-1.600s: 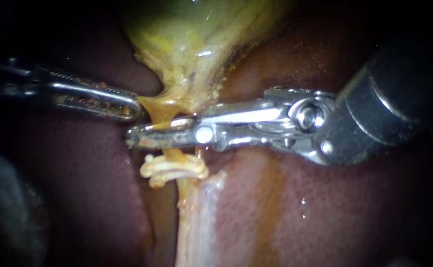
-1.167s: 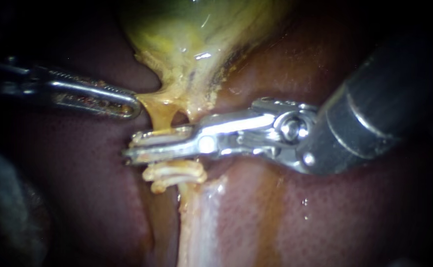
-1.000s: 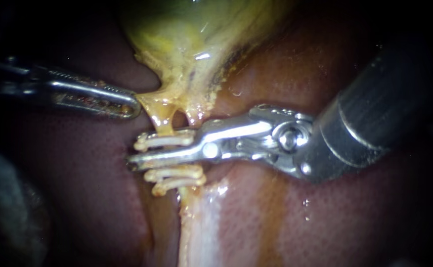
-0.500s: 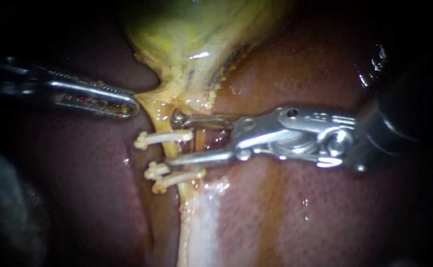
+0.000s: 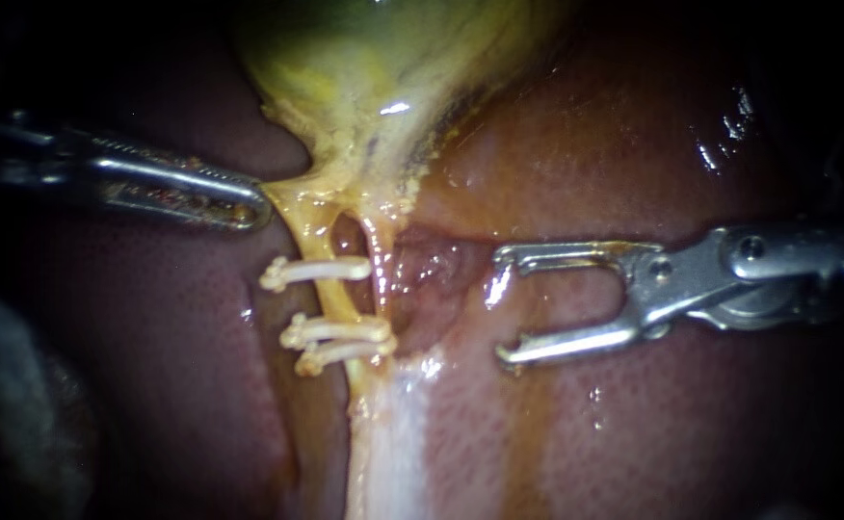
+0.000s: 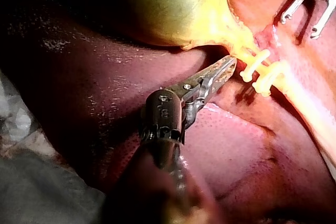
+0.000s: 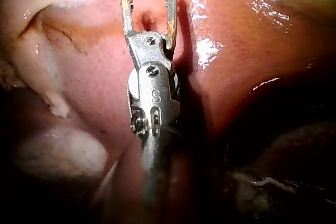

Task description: Going back third clip left tube

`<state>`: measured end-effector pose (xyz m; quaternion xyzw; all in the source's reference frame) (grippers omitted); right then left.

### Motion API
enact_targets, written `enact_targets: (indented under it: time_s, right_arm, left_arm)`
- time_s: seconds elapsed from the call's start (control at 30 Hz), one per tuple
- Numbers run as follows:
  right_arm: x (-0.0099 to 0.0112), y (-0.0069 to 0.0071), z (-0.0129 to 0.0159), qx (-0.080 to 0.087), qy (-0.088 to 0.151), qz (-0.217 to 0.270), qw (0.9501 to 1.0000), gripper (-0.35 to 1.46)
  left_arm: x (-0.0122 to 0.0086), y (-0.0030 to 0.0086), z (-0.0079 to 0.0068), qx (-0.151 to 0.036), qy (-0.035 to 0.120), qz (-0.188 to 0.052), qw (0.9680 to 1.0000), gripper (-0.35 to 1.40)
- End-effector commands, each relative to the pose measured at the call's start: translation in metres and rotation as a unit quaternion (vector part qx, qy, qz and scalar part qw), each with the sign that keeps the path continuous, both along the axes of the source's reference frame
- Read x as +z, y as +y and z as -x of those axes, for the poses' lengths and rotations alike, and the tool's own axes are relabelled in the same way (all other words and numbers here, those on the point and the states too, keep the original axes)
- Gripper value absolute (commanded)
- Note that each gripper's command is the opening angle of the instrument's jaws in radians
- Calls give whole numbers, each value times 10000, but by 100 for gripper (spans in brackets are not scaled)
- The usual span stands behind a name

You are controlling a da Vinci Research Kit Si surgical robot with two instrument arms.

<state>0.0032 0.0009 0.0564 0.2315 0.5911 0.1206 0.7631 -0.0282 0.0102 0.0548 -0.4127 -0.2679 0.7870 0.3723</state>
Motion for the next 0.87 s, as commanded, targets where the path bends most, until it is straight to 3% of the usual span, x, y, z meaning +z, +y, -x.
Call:
enact_targets:
  time_s: [0.03,0.2,0.53,0.87]
  right_arm:
    - [-1,1,3,-21,-1,23,10000,50]
    - [-3,2,10,-50,-14,49,10000,50]
    - [-3,2,11,-52,-12,49,10000,50]
    - [-6,1,10,-52,-12,45,10000,50]
  left_arm:
    - [1,0,1,-3,3,0,10000,-35]
    - [7,-1,11,-29,21,16,10000,-35]
    - [50,-7,43,92,-4,2,10000,-35]
    - [52,-8,43,116,-1,-1,9999,-35]
